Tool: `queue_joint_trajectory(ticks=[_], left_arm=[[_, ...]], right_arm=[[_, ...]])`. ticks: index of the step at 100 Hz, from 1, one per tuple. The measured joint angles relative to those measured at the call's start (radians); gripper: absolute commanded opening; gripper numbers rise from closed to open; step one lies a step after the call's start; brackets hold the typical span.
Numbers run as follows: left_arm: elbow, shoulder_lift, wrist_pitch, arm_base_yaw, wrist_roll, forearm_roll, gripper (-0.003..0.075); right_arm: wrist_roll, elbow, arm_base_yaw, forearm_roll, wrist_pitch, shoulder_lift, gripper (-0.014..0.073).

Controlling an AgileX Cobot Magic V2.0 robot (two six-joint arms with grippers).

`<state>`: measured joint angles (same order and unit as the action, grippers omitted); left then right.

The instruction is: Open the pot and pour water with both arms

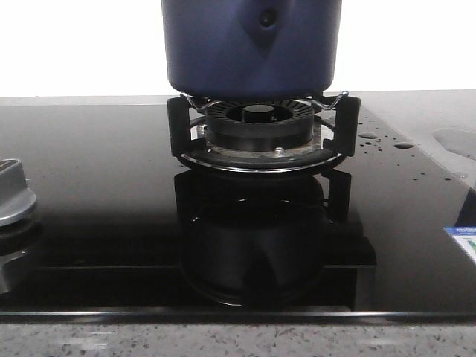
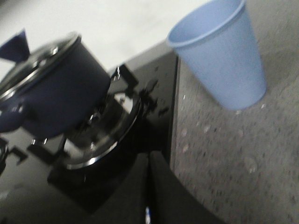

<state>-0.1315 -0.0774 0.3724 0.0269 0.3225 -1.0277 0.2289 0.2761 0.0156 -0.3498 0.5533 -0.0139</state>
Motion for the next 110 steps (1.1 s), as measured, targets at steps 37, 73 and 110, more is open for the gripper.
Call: queue_joint_trajectory(ticks=[37, 73, 110], left_arm=[[-0.366, -0.455, 0.333, -0.134, 0.150, 0.033, -0.0020], [-0.669, -0.823, 0.655, -0.207, 0.896, -0.378, 0.0080], [-0.847, -1.099, 0.573, -0.300, 1.266, -0.420, 0.0531]], right_arm=[[-0.010, 0.367, 0.000, -0.016, 0.501, -0.270, -0.0065], [-0.407, 0.464, 0.000, -0.286, 0.477, -0.318, -0.0064], [-0.545, 0.464, 0.000, -0.277, 0.323, -0.321, 0.0382]])
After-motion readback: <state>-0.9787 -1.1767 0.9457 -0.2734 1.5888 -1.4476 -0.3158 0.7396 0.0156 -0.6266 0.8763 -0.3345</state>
